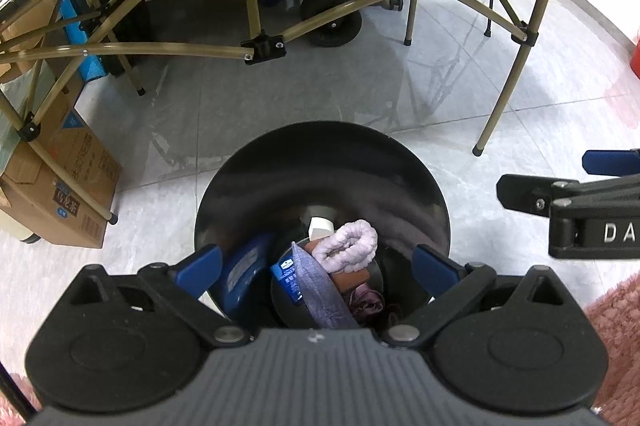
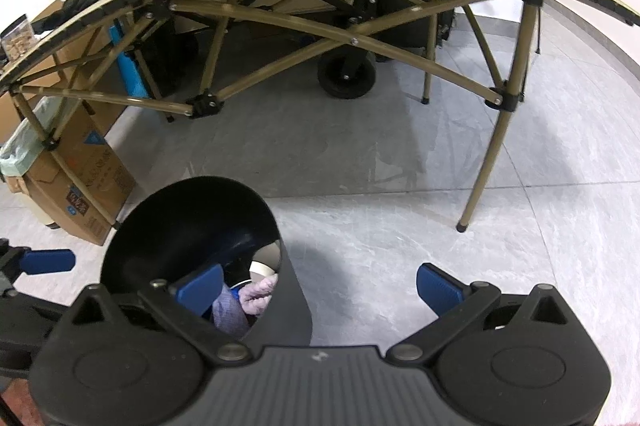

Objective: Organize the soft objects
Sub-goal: 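Move both open tools back toward the plush toys on the table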

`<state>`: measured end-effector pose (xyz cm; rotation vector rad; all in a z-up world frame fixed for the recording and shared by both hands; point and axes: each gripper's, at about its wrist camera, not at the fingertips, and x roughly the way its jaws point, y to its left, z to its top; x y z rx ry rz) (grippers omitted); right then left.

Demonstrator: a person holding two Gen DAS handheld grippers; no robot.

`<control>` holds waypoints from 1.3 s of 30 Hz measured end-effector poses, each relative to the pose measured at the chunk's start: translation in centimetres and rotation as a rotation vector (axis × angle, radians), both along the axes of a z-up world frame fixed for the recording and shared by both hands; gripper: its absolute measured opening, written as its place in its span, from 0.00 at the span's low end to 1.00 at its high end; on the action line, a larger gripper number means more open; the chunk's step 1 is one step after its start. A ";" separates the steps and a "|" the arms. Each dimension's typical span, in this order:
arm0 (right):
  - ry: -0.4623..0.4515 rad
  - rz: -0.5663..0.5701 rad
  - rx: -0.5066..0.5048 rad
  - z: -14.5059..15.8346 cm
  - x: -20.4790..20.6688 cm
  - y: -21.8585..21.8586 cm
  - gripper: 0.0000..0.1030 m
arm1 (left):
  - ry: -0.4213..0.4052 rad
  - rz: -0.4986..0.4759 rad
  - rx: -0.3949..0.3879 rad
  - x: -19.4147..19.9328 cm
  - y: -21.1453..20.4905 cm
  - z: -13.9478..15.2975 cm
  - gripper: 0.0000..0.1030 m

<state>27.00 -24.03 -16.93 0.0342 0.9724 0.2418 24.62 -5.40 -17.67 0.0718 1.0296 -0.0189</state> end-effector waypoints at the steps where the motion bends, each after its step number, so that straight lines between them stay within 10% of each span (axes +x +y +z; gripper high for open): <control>1: -0.009 0.006 0.004 0.2 0.0 0.1 1.00 | -0.006 0.005 -0.005 0.0 0.1 0.2 1.00; 19: -0.368 0.032 0.214 10.5 0.1 0.2 1.00 | -0.362 0.179 -0.078 -1.4 5.7 11.1 1.00; 39: -0.520 -0.042 0.217 16.4 14.1 4.5 1.00 | -0.605 0.300 -0.062 9.8 8.2 19.4 1.00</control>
